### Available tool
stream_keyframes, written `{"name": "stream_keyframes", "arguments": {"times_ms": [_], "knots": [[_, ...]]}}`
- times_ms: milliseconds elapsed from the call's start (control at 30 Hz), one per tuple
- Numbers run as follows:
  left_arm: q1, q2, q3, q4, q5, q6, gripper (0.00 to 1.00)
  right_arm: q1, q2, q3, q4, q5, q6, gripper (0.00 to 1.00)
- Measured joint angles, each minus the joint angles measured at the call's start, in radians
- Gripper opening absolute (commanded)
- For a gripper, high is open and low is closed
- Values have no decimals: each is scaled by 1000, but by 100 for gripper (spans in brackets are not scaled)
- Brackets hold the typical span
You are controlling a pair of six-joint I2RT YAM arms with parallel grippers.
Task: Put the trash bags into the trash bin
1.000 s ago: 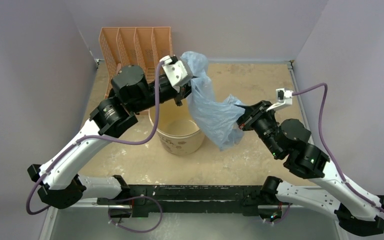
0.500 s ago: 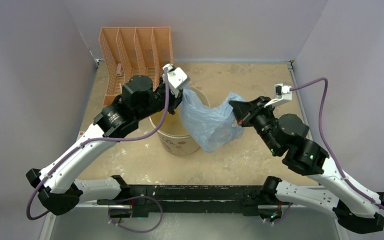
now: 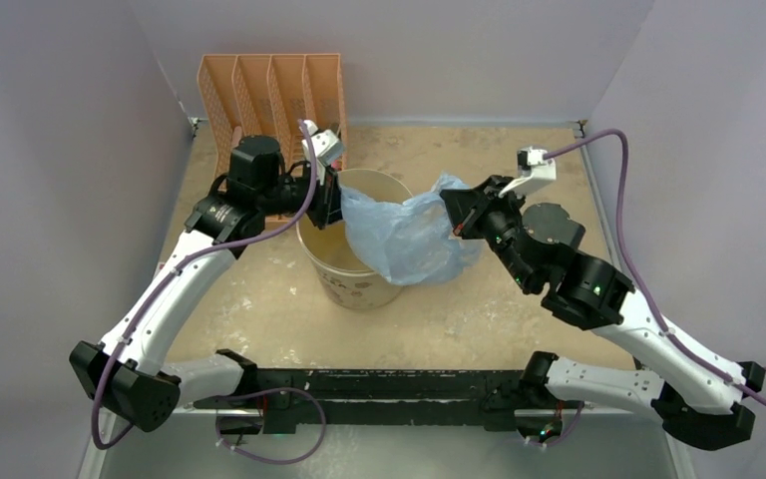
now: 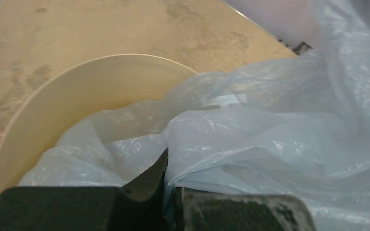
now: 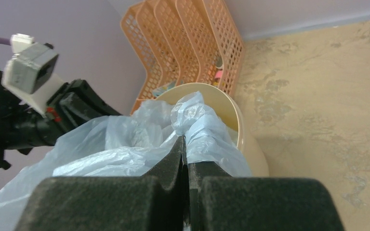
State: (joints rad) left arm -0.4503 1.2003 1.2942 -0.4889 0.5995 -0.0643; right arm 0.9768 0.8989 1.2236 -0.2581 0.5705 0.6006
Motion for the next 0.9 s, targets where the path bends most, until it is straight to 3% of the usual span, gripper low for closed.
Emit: {"name": "stream_keyframes", "arguments": {"times_ms": [200, 467, 567, 633, 900], "knots": [[5, 0, -22, 3, 198, -37, 0, 0, 35, 21, -22, 13, -23, 0], [63, 6, -158, 94, 221, -124, 0, 0, 46, 72, -22, 11, -37, 0], [71, 8, -164, 108, 192, -137, 30, 0, 46, 85, -22, 13, -45, 0], [72, -2, -164, 115, 172, -140, 42, 0, 50, 96, -24, 14, -51, 0], [72, -139, -150, 80, 64, -110, 64, 0, 77, 105, 31, 56, -58, 0]]}}
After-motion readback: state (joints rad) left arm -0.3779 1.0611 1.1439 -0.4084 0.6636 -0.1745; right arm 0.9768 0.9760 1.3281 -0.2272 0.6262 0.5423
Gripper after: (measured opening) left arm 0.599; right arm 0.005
